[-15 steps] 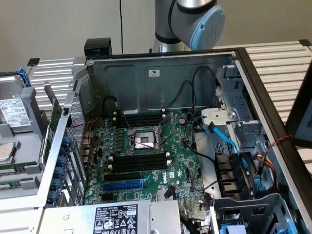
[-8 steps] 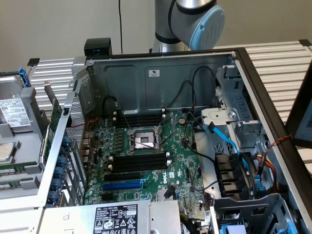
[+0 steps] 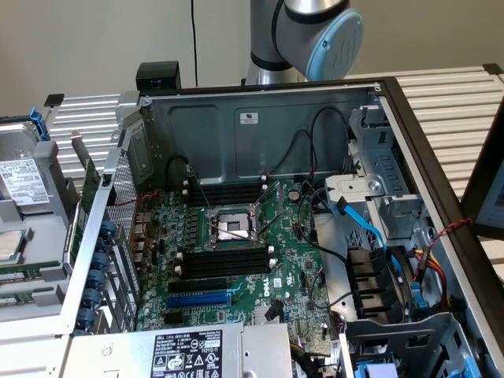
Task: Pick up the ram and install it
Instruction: 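Reach for the ram, then pick up the ram and move it above insertion slot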
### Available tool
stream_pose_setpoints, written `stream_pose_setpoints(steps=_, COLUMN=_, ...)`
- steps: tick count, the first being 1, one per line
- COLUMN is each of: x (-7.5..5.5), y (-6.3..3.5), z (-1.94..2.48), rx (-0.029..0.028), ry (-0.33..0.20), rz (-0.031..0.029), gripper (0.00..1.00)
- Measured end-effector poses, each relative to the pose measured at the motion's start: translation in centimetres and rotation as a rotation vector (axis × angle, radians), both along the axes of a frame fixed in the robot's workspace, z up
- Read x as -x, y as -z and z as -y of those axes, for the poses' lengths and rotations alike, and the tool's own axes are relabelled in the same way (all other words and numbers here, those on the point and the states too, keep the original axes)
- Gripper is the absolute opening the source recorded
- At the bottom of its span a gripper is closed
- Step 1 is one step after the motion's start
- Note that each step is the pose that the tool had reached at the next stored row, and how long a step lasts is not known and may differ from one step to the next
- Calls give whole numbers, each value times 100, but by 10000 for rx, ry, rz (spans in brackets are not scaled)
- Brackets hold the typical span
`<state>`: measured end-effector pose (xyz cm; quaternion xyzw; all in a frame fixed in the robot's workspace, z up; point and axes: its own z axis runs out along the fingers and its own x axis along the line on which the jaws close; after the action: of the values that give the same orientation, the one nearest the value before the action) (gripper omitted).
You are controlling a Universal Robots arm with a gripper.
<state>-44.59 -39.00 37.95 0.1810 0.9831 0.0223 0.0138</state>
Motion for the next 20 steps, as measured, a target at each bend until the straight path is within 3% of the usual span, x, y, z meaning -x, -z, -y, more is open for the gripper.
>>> stream_pose_setpoints(steps=13, x=2, y=0, z=-1, rx=1, ry=-37, rz=0, gripper=11)
stream_pose_setpoints(steps=20, x=3, y=1, z=-6, rx=1, ry=-1004, rz=-1, gripper=11)
